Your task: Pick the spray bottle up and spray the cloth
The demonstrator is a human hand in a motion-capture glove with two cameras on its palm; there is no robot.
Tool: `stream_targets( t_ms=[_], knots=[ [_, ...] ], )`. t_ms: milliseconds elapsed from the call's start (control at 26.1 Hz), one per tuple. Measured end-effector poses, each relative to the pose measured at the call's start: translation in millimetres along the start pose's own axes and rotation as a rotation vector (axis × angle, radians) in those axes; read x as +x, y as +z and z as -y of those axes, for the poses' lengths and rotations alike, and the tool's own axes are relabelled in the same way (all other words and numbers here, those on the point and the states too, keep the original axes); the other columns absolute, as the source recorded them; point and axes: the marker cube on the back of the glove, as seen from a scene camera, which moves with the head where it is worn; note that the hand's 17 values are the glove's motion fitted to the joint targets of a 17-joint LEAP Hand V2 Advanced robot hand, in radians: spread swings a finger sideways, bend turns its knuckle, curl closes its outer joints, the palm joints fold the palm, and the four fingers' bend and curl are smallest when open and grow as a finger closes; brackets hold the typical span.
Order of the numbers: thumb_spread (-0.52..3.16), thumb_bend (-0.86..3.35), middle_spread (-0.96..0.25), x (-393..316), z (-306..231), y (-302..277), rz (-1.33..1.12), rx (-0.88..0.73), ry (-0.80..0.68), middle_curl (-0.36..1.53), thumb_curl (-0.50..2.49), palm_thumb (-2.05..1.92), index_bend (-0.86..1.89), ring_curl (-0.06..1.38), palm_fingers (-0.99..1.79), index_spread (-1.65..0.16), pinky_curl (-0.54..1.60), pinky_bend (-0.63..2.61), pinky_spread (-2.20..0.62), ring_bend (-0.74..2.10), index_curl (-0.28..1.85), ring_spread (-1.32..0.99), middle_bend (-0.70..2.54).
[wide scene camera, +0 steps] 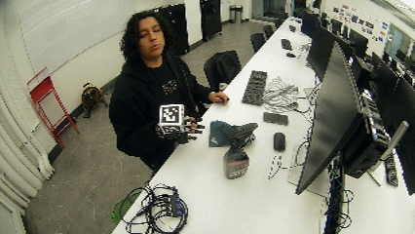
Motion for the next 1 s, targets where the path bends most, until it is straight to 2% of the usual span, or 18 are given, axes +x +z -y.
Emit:
stream_targets(
  t_ms=[384,652,997],
  knots=[
    [0.86,0.18,-0.03,-2,3,6,0.008,-0.008,-0.002,0.15,0.12,0.39,0.16,0.17,0.45,-0.34,0.20,0.42,0.15,0.38,0.16,-0.08,0.20],
    [1.00,0.15,-0.03,14,1,4,0.022,-0.007,0.042,0.20,0.16,0.40,0.15,0.20,0.44,-0.37,0.24,0.41,0.17,0.38,0.19,-0.08,0.19],
    [1.09,0.10,-0.03,73,6,-28,-0.089,-0.001,0.191,0.25,0.19,0.43,0.14,0.23,0.45,-0.38,0.26,0.39,0.19,0.37,0.22,-0.09,0.21]
  ],
)
